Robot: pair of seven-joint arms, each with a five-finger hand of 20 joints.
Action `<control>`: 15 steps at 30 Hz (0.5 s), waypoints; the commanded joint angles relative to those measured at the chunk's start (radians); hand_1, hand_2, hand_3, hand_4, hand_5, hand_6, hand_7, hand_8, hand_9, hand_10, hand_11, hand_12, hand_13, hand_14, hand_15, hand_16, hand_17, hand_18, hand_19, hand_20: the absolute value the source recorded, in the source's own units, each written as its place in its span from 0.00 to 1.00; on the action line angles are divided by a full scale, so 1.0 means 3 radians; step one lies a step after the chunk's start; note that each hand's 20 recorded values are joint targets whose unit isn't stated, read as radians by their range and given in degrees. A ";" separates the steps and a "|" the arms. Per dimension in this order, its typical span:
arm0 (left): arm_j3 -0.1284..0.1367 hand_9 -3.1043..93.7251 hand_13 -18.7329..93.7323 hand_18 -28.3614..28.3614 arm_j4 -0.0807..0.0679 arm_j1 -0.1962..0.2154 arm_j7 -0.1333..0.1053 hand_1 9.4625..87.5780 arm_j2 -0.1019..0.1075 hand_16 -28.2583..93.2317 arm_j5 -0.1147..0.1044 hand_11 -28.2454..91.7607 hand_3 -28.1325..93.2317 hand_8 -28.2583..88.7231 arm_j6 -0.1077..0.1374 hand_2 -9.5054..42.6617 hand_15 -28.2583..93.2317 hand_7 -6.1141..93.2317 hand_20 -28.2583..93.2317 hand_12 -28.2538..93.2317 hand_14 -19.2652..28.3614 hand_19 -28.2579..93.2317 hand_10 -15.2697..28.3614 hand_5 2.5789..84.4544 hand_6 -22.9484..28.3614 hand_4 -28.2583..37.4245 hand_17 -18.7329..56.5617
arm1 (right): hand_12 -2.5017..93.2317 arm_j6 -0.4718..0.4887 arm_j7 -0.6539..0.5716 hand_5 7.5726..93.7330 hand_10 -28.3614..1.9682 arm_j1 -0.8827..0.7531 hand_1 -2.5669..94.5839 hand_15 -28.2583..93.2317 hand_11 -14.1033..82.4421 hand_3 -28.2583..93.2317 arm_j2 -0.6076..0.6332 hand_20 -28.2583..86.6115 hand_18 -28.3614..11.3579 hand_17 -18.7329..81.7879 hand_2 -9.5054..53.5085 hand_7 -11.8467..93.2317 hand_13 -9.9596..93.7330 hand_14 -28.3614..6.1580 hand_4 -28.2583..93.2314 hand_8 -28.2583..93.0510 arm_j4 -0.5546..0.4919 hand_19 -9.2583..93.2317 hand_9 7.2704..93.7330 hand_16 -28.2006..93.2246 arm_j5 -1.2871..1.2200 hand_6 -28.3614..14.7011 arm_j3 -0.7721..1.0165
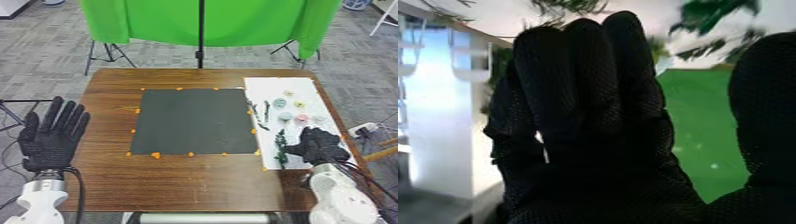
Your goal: Arrange flowers
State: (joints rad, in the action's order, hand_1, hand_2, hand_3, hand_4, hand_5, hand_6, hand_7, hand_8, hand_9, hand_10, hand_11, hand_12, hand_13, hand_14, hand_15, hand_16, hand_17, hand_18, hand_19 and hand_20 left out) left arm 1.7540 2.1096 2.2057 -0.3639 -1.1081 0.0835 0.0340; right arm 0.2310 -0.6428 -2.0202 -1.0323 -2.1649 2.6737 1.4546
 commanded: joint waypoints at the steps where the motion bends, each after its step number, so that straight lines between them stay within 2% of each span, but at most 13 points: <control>1: -0.0028 0.41 0.38 0.68 -0.0010 0.0047 0.0072 0.21 0.0017 0.17 -0.0048 0.33 0.84 0.17 0.0011 0.44 0.39 0.12 0.30 0.29 0.68 0.45 0.70 0.49 0.62 0.00 0.18 | 0.29 -0.0003 0.0028 0.74 0.35 0.0186 0.29 0.72 0.56 0.78 0.0028 0.51 0.05 0.49 0.00 0.40 0.73 0.39 0.00 0.12 0.0183 0.96 0.76 0.42 -0.0108 0.57 -0.0267; 4: -0.0026 0.41 0.38 0.68 -0.0026 0.0022 0.0096 0.21 0.0028 0.17 -0.0032 0.33 0.84 0.17 0.0001 0.44 0.39 0.12 0.30 0.29 0.68 0.45 0.70 0.49 0.62 0.00 0.18 | 0.29 -0.0004 0.0066 0.75 0.35 0.0201 0.29 0.72 0.55 0.78 -0.0005 0.50 0.05 0.49 0.00 0.32 0.74 0.38 0.00 0.13 0.0295 0.97 0.77 0.42 0.0081 0.55 -0.0384; 5: -0.0026 0.41 0.38 0.68 -0.0026 0.0024 0.0099 0.21 0.0025 0.17 -0.0042 0.33 0.84 0.17 0.0009 0.44 0.39 0.12 0.30 0.29 0.68 0.45 0.70 0.49 0.62 0.00 0.18 | 0.29 0.0070 0.0062 0.75 0.36 0.0223 0.32 0.72 0.54 0.79 -0.0014 0.50 0.05 0.49 0.00 0.30 0.74 0.39 0.00 0.13 0.0331 0.97 0.77 0.42 0.0074 0.55 -0.0423; 9: -0.0033 0.41 0.38 0.68 -0.0030 0.0030 0.0127 0.21 0.0016 0.17 -0.0082 0.33 0.84 0.17 0.0013 0.44 0.39 0.12 0.30 0.29 0.68 0.46 0.70 0.49 0.62 0.00 0.18 | 0.28 0.0059 0.0054 0.78 0.41 0.0281 0.41 0.73 0.54 0.84 -0.0038 0.50 0.05 0.51 0.00 0.32 0.77 0.43 0.00 0.13 0.0536 0.98 0.80 0.43 0.0170 0.59 -0.0601; 11: -0.0028 0.41 0.38 0.68 -0.0035 0.0023 0.0129 0.21 0.0017 0.17 -0.0081 0.33 0.84 0.17 0.0001 0.44 0.39 0.12 0.30 0.29 0.68 0.46 0.70 0.49 0.62 0.00 0.18 | 0.29 -0.0009 0.0072 0.80 0.43 0.0281 0.48 0.72 0.54 0.84 -0.0039 0.50 0.05 0.52 0.00 0.34 0.78 0.44 0.00 0.22 0.0619 0.99 0.82 0.43 0.0192 0.59 -0.0668; 13: -0.0015 0.41 0.38 0.68 -0.0028 0.0036 0.0109 0.21 0.0017 0.17 -0.0076 0.33 0.84 0.17 -0.0004 0.44 0.39 0.12 0.30 0.29 0.68 0.46 0.70 0.49 0.62 0.00 0.18 | 0.41 -0.0102 0.0036 0.83 0.48 0.0281 0.56 0.72 0.45 0.81 -0.0039 0.49 0.05 0.53 0.00 0.36 0.79 0.45 0.00 0.26 0.0689 0.99 0.87 0.44 0.0213 0.59 -0.0739; 15: 0.0000 0.41 0.38 0.68 -0.0025 0.0044 0.0099 0.21 0.0008 0.17 -0.0079 0.33 0.84 0.17 -0.0011 0.44 0.40 0.12 0.30 0.29 0.68 0.46 0.70 0.49 0.62 0.00 0.18 | 0.49 -0.0144 0.0037 0.87 0.51 0.0254 0.60 0.69 0.36 0.83 -0.0050 0.50 0.05 0.54 0.00 0.38 0.82 0.48 0.00 0.29 0.0707 1.00 0.93 0.50 0.0238 0.60 -0.0755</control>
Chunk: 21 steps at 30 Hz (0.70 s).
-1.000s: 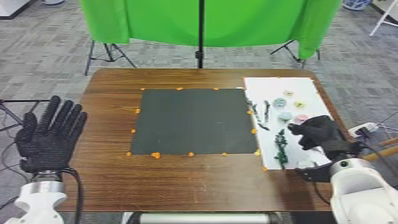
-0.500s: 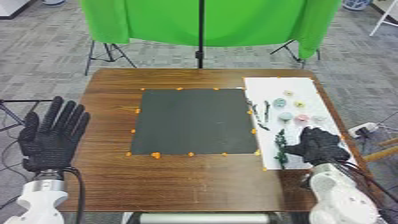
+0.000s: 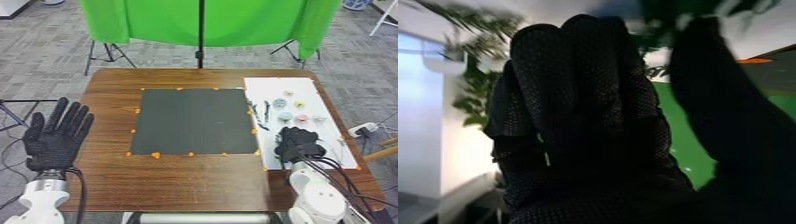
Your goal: Arrange flowers
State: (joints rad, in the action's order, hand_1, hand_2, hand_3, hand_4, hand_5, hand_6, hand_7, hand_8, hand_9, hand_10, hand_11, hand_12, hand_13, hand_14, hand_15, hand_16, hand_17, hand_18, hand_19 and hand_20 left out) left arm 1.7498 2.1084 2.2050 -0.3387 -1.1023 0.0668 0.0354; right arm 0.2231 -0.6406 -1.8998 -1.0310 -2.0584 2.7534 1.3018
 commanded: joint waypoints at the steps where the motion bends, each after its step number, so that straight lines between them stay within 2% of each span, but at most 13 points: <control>1: 0.0021 0.41 0.38 0.68 -0.0019 0.0051 0.0015 0.21 -0.0019 0.17 -0.0022 0.33 0.84 0.17 -0.0013 0.44 0.40 0.12 0.30 0.29 0.68 0.46 0.70 0.49 0.62 0.00 0.18 | 0.50 -0.0148 0.0030 0.88 0.52 -0.0164 0.61 0.68 0.35 0.83 -0.0064 0.50 0.07 0.56 0.00 0.39 0.83 0.49 0.00 0.30 0.0348 1.00 0.95 0.52 -0.0036 0.60 -0.0237; 6: 0.0057 0.41 0.38 0.68 -0.0008 0.0100 -0.0009 0.22 -0.0027 0.17 -0.0046 0.34 0.84 0.17 -0.0002 0.44 0.40 0.12 0.30 0.29 0.68 0.46 0.70 0.49 0.62 0.00 0.18 | 0.51 -0.0477 -0.0075 0.89 0.53 -0.0234 0.60 0.68 0.36 0.87 -0.0065 0.51 0.07 0.57 0.00 0.41 0.84 0.49 0.01 0.34 0.0226 1.00 0.96 0.53 -0.0061 0.59 -0.0163; 12: 0.0112 0.42 0.38 0.68 -0.0005 0.0126 -0.0067 0.22 -0.0028 0.17 -0.0097 0.34 0.84 0.17 -0.0005 0.44 0.40 0.12 0.30 0.29 0.68 0.46 0.70 0.49 0.62 0.00 0.18 | 0.49 -0.1326 -0.0334 0.88 0.52 -0.0331 0.58 0.67 0.36 0.88 -0.0006 0.51 0.05 0.58 0.00 0.41 0.84 0.48 0.05 0.38 -0.0125 1.00 0.96 0.52 0.0072 0.59 -0.0121; 13: 0.0125 0.42 0.38 0.68 -0.0019 0.0108 -0.0061 0.22 -0.0027 0.17 -0.0124 0.34 0.84 0.17 -0.0011 0.44 0.40 0.12 0.30 0.29 0.68 0.46 0.71 0.49 0.62 0.00 0.18 | 0.49 -0.1441 -0.0385 0.88 0.52 -0.0344 0.57 0.67 0.36 0.88 0.0010 0.51 0.04 0.58 0.00 0.41 0.84 0.48 0.05 0.39 -0.0200 1.00 0.96 0.52 0.0069 0.59 -0.0119; 15: 0.0164 0.42 0.38 0.68 -0.0018 0.0118 -0.0116 0.22 -0.0034 0.17 -0.0171 0.33 0.84 0.17 0.0004 0.44 0.40 0.12 0.30 0.29 0.68 0.46 0.71 0.50 0.62 0.00 0.18 | 0.49 -0.1713 -0.0353 0.88 0.52 -0.0339 0.57 0.67 0.36 0.88 0.0049 0.51 0.04 0.58 0.00 0.41 0.85 0.49 0.06 0.39 -0.0294 1.00 0.96 0.52 0.0070 0.59 -0.0114; 17: 0.0201 0.42 0.38 0.68 -0.0018 0.0138 -0.0149 0.22 -0.0033 0.17 -0.0127 0.33 0.84 0.17 0.0017 0.44 0.40 0.12 0.30 0.29 0.68 0.46 0.71 0.50 0.62 0.00 0.18 | 0.49 -0.1829 -0.0310 0.88 0.52 -0.0267 0.55 0.67 0.36 0.90 0.0095 0.51 0.04 0.59 0.00 0.41 0.85 0.48 0.06 0.39 -0.0355 1.00 0.96 0.52 0.0094 0.59 -0.0138; 21: 0.0247 0.42 0.39 0.68 0.0004 0.0190 -0.0191 0.22 0.0003 0.17 -0.0152 0.33 0.84 0.17 0.0038 0.44 0.39 0.12 0.30 0.28 0.68 0.46 0.70 0.50 0.62 0.00 0.18 | 0.49 -0.1888 -0.0242 0.88 0.53 0.0051 0.54 0.67 0.36 0.91 0.0099 0.52 0.04 0.58 0.00 0.41 0.85 0.48 0.05 0.40 -0.0440 1.00 0.96 0.52 -0.0238 0.58 -0.0322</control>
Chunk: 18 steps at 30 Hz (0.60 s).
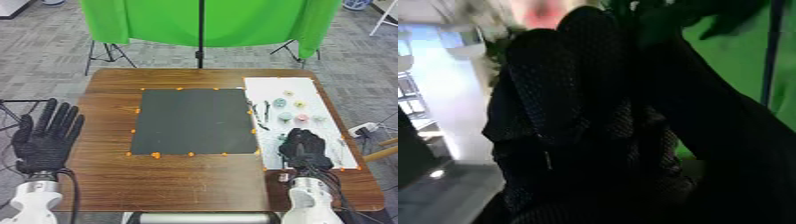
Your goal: Arrange flowers
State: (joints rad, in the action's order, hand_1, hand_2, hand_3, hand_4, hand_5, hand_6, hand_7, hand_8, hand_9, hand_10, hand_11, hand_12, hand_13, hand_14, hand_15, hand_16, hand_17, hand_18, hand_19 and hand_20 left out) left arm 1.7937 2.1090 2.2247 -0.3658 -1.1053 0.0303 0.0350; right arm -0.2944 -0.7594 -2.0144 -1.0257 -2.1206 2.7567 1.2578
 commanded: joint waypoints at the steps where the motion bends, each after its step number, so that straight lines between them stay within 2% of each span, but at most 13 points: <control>1: 0.0108 0.42 0.39 0.68 0.0013 0.0135 -0.0113 0.22 0.0009 0.17 -0.0043 0.33 0.84 0.17 0.0047 0.44 0.39 0.12 0.30 0.28 0.68 0.46 0.70 0.50 0.62 0.00 0.18 | 0.48 -0.0157 0.0182 0.88 0.52 0.0549 0.54 0.67 0.36 0.91 0.0062 0.52 0.04 0.58 0.00 0.41 0.85 0.48 0.05 0.40 -0.0215 1.00 0.96 0.52 -0.0324 0.58 -0.0239; 7: 0.0140 0.42 0.39 0.68 0.0044 0.0192 -0.0127 0.21 0.0047 0.17 -0.0059 0.33 0.84 0.17 0.0068 0.44 0.40 0.12 0.30 0.28 0.68 0.46 0.70 0.49 0.62 0.00 0.18 | 0.48 0.0051 0.0250 0.87 0.52 0.1269 0.54 0.67 0.36 0.91 -0.0186 0.52 0.05 0.58 0.00 0.42 0.84 0.48 0.05 0.40 -0.0041 1.00 0.96 0.52 -0.1011 0.58 -0.0592; 9: 0.0139 0.42 0.39 0.68 0.0023 0.0169 -0.0117 0.21 0.0055 0.17 -0.0072 0.33 0.84 0.17 0.0055 0.44 0.40 0.12 0.30 0.28 0.68 0.46 0.70 0.49 0.62 0.00 0.18 | 0.49 0.0199 0.0181 0.87 0.52 0.1504 0.54 0.67 0.36 0.91 -0.0276 0.52 0.05 0.58 0.00 0.42 0.84 0.48 0.05 0.40 -0.0014 1.00 0.96 0.52 -0.1455 0.58 -0.0650; 10: 0.0152 0.42 0.39 0.68 0.0001 0.0162 -0.0098 0.21 0.0060 0.17 -0.0077 0.33 0.84 0.17 0.0029 0.44 0.40 0.12 0.30 0.28 0.68 0.46 0.70 0.49 0.62 0.00 0.18 | 0.49 0.0273 0.0159 0.87 0.52 0.1600 0.54 0.67 0.36 0.91 -0.0327 0.52 0.05 0.58 0.00 0.43 0.84 0.48 0.05 0.40 0.0025 1.00 0.96 0.52 -0.1549 0.58 -0.0683; 12: 0.0188 0.41 0.38 0.68 -0.0037 0.0194 -0.0122 0.21 0.0073 0.17 -0.0211 0.33 0.84 0.17 -0.0127 0.44 0.39 0.11 0.30 0.28 0.68 0.46 0.70 0.49 0.62 0.00 0.18 | 0.49 0.0337 0.0209 0.86 0.53 0.1784 0.54 0.68 0.37 0.91 -0.0415 0.52 0.05 0.58 0.00 0.44 0.84 0.48 0.05 0.40 0.0161 1.00 0.95 0.52 -0.1626 0.58 -0.0784; 13: 0.0201 0.41 0.38 0.68 -0.0047 0.0198 -0.0112 0.21 0.0080 0.17 -0.0259 0.33 0.84 0.17 -0.0166 0.43 0.39 0.11 0.30 0.28 0.68 0.46 0.70 0.48 0.62 0.00 0.18 | 0.49 0.0358 0.0207 0.86 0.52 0.1866 0.54 0.68 0.37 0.90 -0.0441 0.52 0.05 0.58 0.00 0.44 0.83 0.48 0.06 0.40 0.0216 1.00 0.95 0.52 -0.1639 0.58 -0.0849; 16: 0.0217 0.41 0.38 0.68 -0.0049 0.0253 -0.0128 0.21 0.0095 0.17 -0.0223 0.33 0.83 0.17 -0.0193 0.42 0.39 0.11 0.30 0.28 0.67 0.45 0.70 0.47 0.61 0.00 0.18 | 0.49 0.0491 0.0177 0.85 0.53 0.2077 0.55 0.68 0.38 0.90 -0.0593 0.52 0.05 0.57 0.00 0.45 0.83 0.48 0.06 0.39 0.0400 1.00 0.94 0.52 -0.1747 0.59 -0.1023; 18: 0.0211 0.40 0.38 0.68 -0.0067 0.0261 -0.0124 0.21 0.0098 0.17 -0.0239 0.32 0.83 0.17 -0.0241 0.42 0.39 0.11 0.30 0.28 0.67 0.45 0.70 0.47 0.61 0.00 0.18 | 0.49 0.0585 0.0191 0.84 0.53 0.2216 0.55 0.69 0.38 0.90 -0.0704 0.52 0.05 0.57 0.00 0.45 0.83 0.48 0.06 0.39 0.0571 1.00 0.94 0.52 -0.1850 0.59 -0.1126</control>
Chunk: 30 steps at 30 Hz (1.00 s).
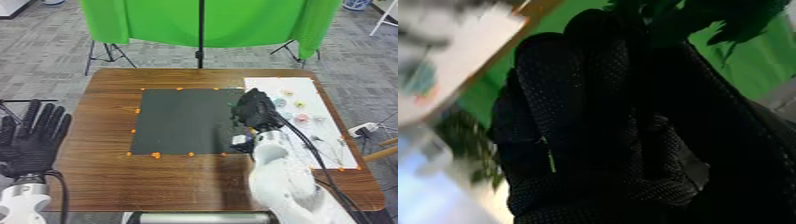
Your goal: Arrange flowers
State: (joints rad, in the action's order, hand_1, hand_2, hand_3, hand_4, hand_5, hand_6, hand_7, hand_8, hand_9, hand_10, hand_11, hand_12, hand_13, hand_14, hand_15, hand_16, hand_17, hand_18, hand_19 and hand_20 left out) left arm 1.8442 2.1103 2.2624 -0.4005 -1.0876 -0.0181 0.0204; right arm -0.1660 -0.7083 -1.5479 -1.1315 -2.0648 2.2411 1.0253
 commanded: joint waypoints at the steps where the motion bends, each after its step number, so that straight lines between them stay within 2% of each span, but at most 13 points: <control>1: 0.0031 0.40 0.38 0.68 -0.0089 0.0126 -0.0020 0.20 0.0050 0.17 -0.0084 0.32 0.83 0.17 -0.0220 0.42 0.38 0.11 0.30 0.28 0.68 0.45 0.70 0.47 0.60 0.00 0.18 | 0.49 0.0175 0.0038 0.84 0.53 0.0740 0.55 0.69 0.38 0.90 -0.0394 0.52 0.05 0.57 0.00 0.45 0.83 0.48 0.06 0.39 0.0482 1.00 0.94 0.52 -0.0175 0.59 -0.0410; 3: 0.0022 0.40 0.38 0.68 -0.0130 0.0120 -0.0037 0.20 0.0054 0.17 -0.0080 0.32 0.83 0.17 -0.0320 0.42 0.38 0.11 0.30 0.29 0.67 0.45 0.70 0.46 0.60 0.00 0.18 | 0.49 0.0364 0.0046 0.84 0.53 0.0855 0.55 0.69 0.38 0.90 -0.0493 0.52 0.06 0.57 0.00 0.46 0.83 0.48 0.06 0.39 0.0664 1.00 0.94 0.52 -0.0105 0.59 -0.0503; 6: 0.0004 0.40 0.38 0.69 -0.0138 0.0132 -0.0094 0.19 0.0096 0.17 -0.0083 0.32 0.83 0.17 -0.0389 0.41 0.37 0.10 0.30 0.29 0.67 0.44 0.69 0.45 0.60 0.00 0.18 | 0.49 0.0571 -0.0128 0.84 0.53 0.0977 0.55 0.69 0.39 0.90 -0.0631 0.52 0.06 0.57 0.00 0.46 0.83 0.49 0.06 0.39 0.0816 1.00 0.93 0.52 -0.0355 0.59 -0.0635; 9: -0.0056 0.39 0.38 0.69 -0.0153 0.0086 -0.0131 0.19 0.0151 0.18 -0.0082 0.31 0.83 0.17 -0.0364 0.41 0.37 0.10 0.30 0.29 0.67 0.44 0.69 0.45 0.60 0.00 0.18 | 0.49 0.0812 -0.0225 0.83 0.53 0.1027 0.54 0.70 0.39 0.90 -0.0803 0.52 0.06 0.58 0.00 0.47 0.82 0.49 0.06 0.39 0.0976 1.00 0.93 0.52 -0.0450 0.60 -0.0717; 10: -0.0054 0.39 0.38 0.69 -0.0135 0.0096 -0.0134 0.19 0.0154 0.18 -0.0082 0.31 0.83 0.17 -0.0348 0.41 0.37 0.10 0.30 0.29 0.67 0.44 0.69 0.45 0.60 0.00 0.18 | 0.49 0.0793 -0.0210 0.82 0.54 0.1013 0.54 0.70 0.39 0.90 -0.0870 0.52 0.06 0.58 0.00 0.48 0.82 0.49 0.06 0.39 0.1044 1.00 0.93 0.52 -0.0436 0.60 -0.0748; 12: -0.0111 0.39 0.38 0.69 -0.0160 -0.0016 -0.0054 0.19 0.0198 0.18 -0.0064 0.31 0.83 0.18 -0.0288 0.40 0.37 0.10 0.30 0.29 0.67 0.44 0.69 0.45 0.60 0.00 0.18 | 0.49 0.0651 -0.0290 0.82 0.54 0.0931 0.54 0.70 0.40 0.90 -0.1009 0.53 0.06 0.58 0.00 0.48 0.82 0.48 0.06 0.38 0.1133 1.00 0.93 0.51 -0.0290 0.60 -0.0750; 13: -0.0147 0.39 0.38 0.69 -0.0183 -0.0068 -0.0021 0.20 0.0222 0.18 -0.0051 0.31 0.84 0.18 -0.0287 0.40 0.37 0.10 0.30 0.29 0.67 0.44 0.69 0.45 0.60 0.00 0.18 | 0.49 0.0573 -0.0337 0.82 0.53 0.0886 0.54 0.70 0.40 0.90 -0.1059 0.53 0.06 0.58 0.00 0.49 0.82 0.48 0.06 0.38 0.1167 1.00 0.93 0.51 -0.0219 0.60 -0.0761; 15: -0.0201 0.40 0.38 0.69 -0.0198 -0.0121 -0.0004 0.21 0.0258 0.18 -0.0070 0.31 0.84 0.18 -0.0284 0.38 0.37 0.10 0.30 0.29 0.68 0.43 0.69 0.45 0.60 0.00 0.18 | 0.49 0.0702 -0.0393 0.81 0.53 0.0827 0.54 0.71 0.40 0.90 -0.1158 0.53 0.06 0.58 0.00 0.49 0.82 0.48 0.06 0.38 0.1221 1.00 0.93 0.51 -0.0170 0.59 -0.0743; 18: -0.0261 0.40 0.38 0.69 -0.0214 -0.0166 -0.0017 0.21 0.0275 0.18 -0.0068 0.31 0.84 0.18 -0.0288 0.38 0.37 0.10 0.30 0.29 0.68 0.43 0.70 0.45 0.60 0.00 0.18 | 0.48 0.0753 -0.0414 0.81 0.52 0.0814 0.54 0.71 0.40 0.90 -0.1264 0.54 0.06 0.58 0.00 0.50 0.82 0.47 0.06 0.38 0.1349 1.00 0.92 0.50 -0.0058 0.59 -0.0777; 20: -0.0287 0.40 0.38 0.69 -0.0224 -0.0193 0.0001 0.21 0.0277 0.18 -0.0073 0.31 0.84 0.18 -0.0264 0.38 0.37 0.10 0.30 0.29 0.68 0.43 0.70 0.45 0.60 0.00 0.18 | 0.47 0.0996 -0.0467 0.81 0.50 0.0808 0.53 0.72 0.43 0.89 -0.1340 0.55 0.05 0.58 0.00 0.50 0.81 0.44 0.06 0.37 0.1377 1.00 0.91 0.49 -0.0122 0.59 -0.0720; 22: -0.0311 0.40 0.38 0.69 -0.0241 -0.0227 0.0016 0.22 0.0290 0.18 -0.0078 0.31 0.84 0.18 -0.0260 0.38 0.37 0.10 0.30 0.29 0.67 0.43 0.69 0.45 0.60 0.00 0.18 | 0.43 0.0963 -0.0490 0.78 0.46 0.0801 0.52 0.75 0.46 0.88 -0.1376 0.56 0.05 0.58 0.00 0.50 0.79 0.40 0.06 0.37 0.1397 1.00 0.87 0.45 -0.0140 0.56 -0.0719; 28: -0.0310 0.40 0.38 0.69 -0.0239 -0.0225 0.0001 0.22 0.0291 0.18 -0.0074 0.32 0.84 0.18 -0.0263 0.38 0.37 0.11 0.31 0.29 0.67 0.43 0.69 0.46 0.60 0.00 0.18 | 0.30 0.0968 -0.0496 0.68 0.33 0.0781 0.47 0.77 0.59 0.87 -0.1372 0.57 0.04 0.56 0.00 0.52 0.75 0.34 0.05 0.34 0.1367 1.00 0.78 0.41 -0.0083 0.51 -0.0747; 30: -0.0310 0.41 0.38 0.69 -0.0242 -0.0224 -0.0016 0.22 0.0288 0.18 -0.0071 0.32 0.84 0.18 -0.0284 0.37 0.38 0.11 0.31 0.30 0.67 0.43 0.70 0.46 0.60 0.00 0.18 | 0.31 0.0947 -0.0482 0.65 0.29 0.0781 0.45 0.78 0.64 0.88 -0.1349 0.57 0.04 0.56 0.00 0.54 0.73 0.32 0.05 0.33 0.1351 1.00 0.73 0.41 -0.0059 0.50 -0.0767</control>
State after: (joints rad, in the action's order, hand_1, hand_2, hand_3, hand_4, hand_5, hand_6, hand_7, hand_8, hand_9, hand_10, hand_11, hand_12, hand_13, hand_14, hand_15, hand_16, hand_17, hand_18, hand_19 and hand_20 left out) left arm 1.7521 2.0452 2.1818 -0.4091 -1.0002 -0.0419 -0.0655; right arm 0.1507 -0.8416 -1.3066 -1.5376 -1.6517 2.2110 0.8111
